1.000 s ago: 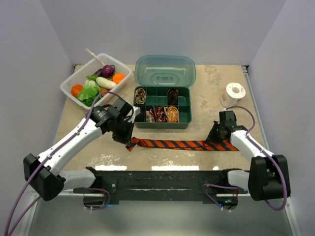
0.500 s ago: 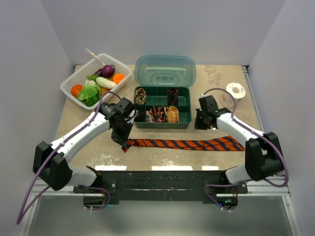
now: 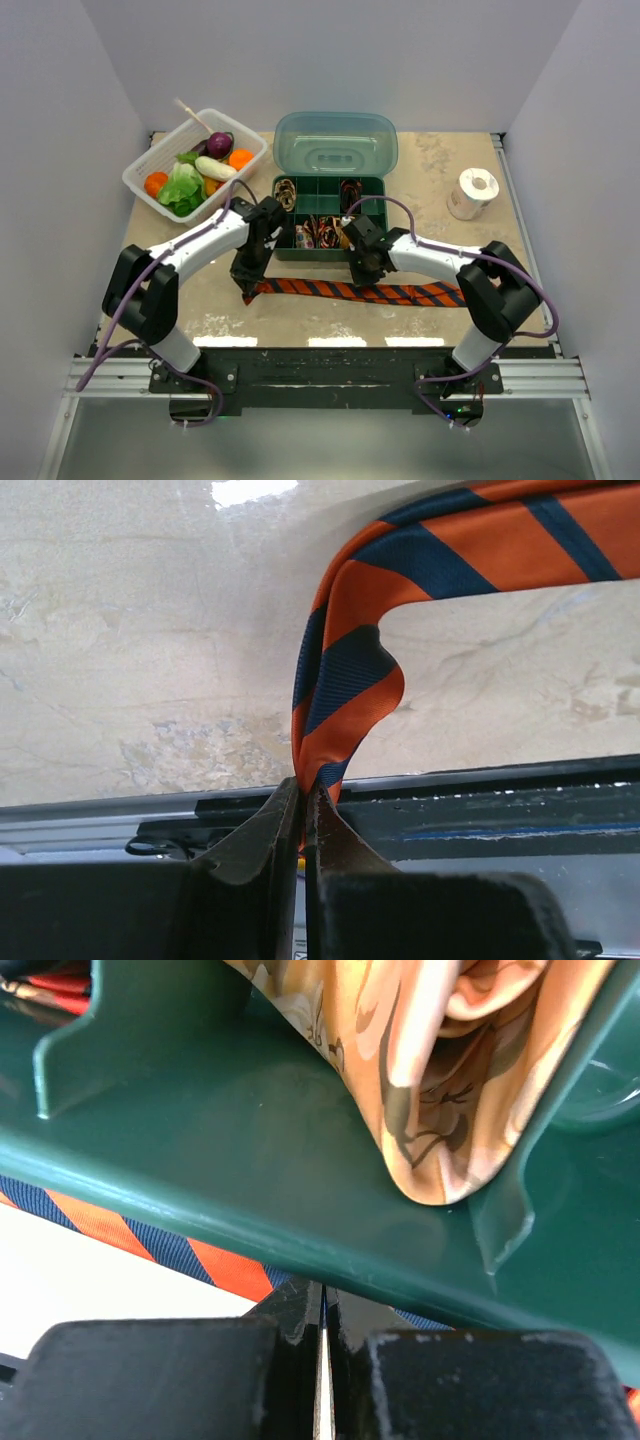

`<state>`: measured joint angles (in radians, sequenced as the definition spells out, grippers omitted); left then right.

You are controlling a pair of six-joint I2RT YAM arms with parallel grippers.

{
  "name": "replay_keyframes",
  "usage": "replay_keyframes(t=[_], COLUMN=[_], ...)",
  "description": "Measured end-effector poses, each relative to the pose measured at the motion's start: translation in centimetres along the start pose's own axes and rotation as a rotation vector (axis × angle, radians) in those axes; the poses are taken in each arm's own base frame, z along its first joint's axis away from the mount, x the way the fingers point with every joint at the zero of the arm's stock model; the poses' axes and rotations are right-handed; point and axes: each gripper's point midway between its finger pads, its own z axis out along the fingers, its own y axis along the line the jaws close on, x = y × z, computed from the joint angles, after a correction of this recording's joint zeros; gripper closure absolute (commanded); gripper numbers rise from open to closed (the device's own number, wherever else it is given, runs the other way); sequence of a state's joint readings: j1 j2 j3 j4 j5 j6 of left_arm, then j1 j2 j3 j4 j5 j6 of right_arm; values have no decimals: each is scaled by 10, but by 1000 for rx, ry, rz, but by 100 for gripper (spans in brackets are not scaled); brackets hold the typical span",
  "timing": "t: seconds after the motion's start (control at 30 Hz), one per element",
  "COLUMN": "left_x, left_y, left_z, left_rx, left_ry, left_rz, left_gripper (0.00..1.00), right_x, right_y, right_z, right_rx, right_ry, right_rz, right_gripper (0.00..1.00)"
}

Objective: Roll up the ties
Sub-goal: Flatten out the tie at the center of the board.

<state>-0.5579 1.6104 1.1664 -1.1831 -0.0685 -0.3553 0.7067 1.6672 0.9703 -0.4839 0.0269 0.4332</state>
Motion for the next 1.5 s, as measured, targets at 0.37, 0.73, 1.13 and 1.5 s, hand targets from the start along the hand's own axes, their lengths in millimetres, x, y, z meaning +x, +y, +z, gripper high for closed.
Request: replay_keyframes(t=[0.37,0.73,1.13,1.5], left_x=[-10,-42,-86,-75], left_y=[32,62,59,31], left_z=[5,20,11,18], left_rx=[-77,-255,-232,-27], left_ry=[9,36,-147,-268], left_rz=[-88,-117,-152,-160], left_gripper=[73,33,63,100], right_x=[3,10,-4,-20], right_y=[-13,-23,-16,-16], right_z=[-1,-8,-31,-52], right_rx=[76,108,80,96], right_ry=[0,27,-33,-133], right_rz=[-21,-91,-101,14], right_gripper=[100,100,100,100])
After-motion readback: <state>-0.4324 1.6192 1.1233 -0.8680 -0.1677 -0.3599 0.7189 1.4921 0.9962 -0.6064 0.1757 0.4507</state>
